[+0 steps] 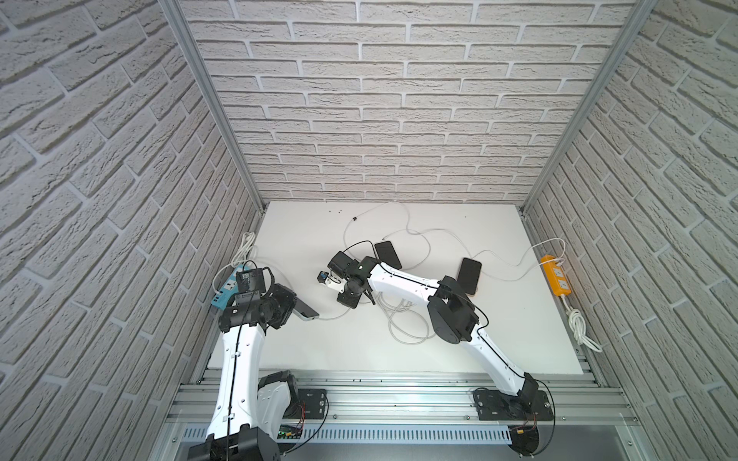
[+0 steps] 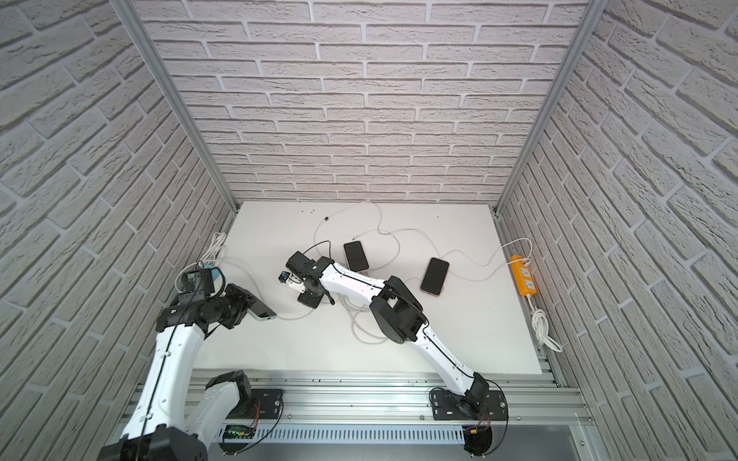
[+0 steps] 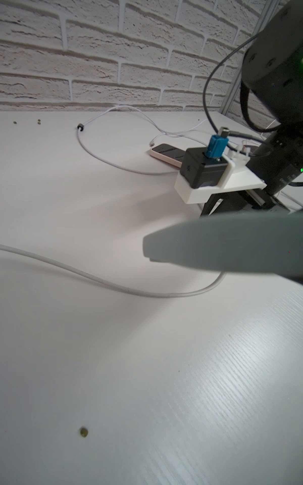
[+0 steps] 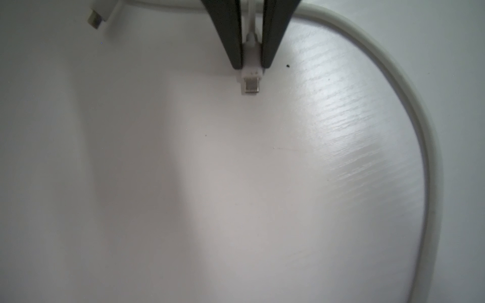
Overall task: Plug the charging cable into the phone
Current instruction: Pick up the charging cable from the center of the board.
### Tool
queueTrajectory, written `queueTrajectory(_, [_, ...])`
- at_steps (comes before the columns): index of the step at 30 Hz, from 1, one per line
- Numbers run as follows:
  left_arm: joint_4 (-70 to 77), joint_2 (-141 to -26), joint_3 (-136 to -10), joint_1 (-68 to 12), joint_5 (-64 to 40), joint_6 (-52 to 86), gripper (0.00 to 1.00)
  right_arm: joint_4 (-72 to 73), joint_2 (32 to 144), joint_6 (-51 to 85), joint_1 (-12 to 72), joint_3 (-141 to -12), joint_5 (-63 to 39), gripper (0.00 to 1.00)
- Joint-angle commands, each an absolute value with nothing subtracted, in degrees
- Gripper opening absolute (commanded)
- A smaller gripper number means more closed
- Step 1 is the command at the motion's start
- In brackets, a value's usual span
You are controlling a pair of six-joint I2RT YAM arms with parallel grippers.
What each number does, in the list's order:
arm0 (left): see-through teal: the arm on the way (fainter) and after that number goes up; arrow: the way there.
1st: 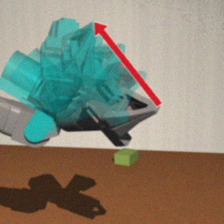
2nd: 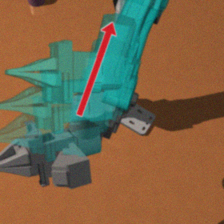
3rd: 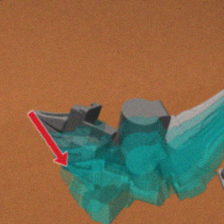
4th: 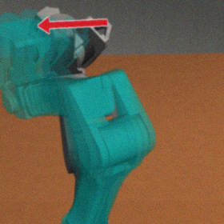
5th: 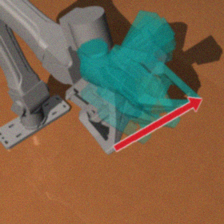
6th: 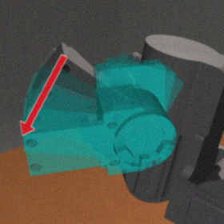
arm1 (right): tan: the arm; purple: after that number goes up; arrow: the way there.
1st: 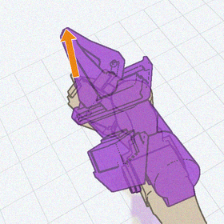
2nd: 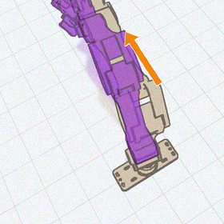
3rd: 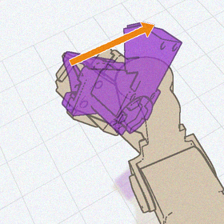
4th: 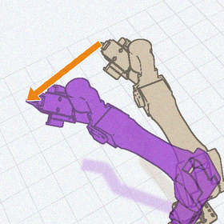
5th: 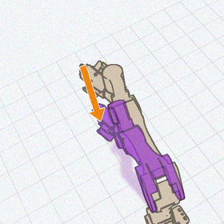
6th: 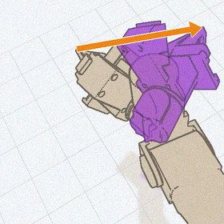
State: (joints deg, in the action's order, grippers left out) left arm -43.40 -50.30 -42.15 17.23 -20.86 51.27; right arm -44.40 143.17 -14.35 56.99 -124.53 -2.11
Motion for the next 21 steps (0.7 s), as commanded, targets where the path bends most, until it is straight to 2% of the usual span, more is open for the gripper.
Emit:
queueTrajectory(1, [-41.6, -50.2, -42.1, 17.7, -21.9, 50.4, 0.00, -47.8, 145.0, -13.5, 57.0, -123.8, -1.9, 0.09])
queueTrajectory(3, [-41.0, -50.2, -42.0, 17.7, -22.4, 50.3, 0.00, -47.5, 144.5, -12.7, 57.0, -125.0, -2.1, 0.03])
queueTrajectory(10, [-35.0, -48.7, -41.8, 17.7, -25.6, 50.9, 0.00, -41.1, 133.3, -7.1, 56.1, -123.5, -3.5, 0.03])
queueTrajectory(12, [-32.6, -48.2, -42.1, 17.7, -26.9, 52.4, 0.00, -37.1, 127.6, -6.5, 56.0, -118.3, -4.2, 0.03])
queueTrajectory(16, [-24.4, -46.0, -41.2, 17.7, -31.1, 55.1, 0.00, -25.4, 110.6, -4.1, 56.0, -98.0, -8.1, 0.03])
queueTrajectory(21, [-14.5, -39.0, -38.3, 17.1, -33.8, 55.6, 0.00, -18.3, 94.7, 0.0, 57.4, -79.9, -14.1, 0.03])
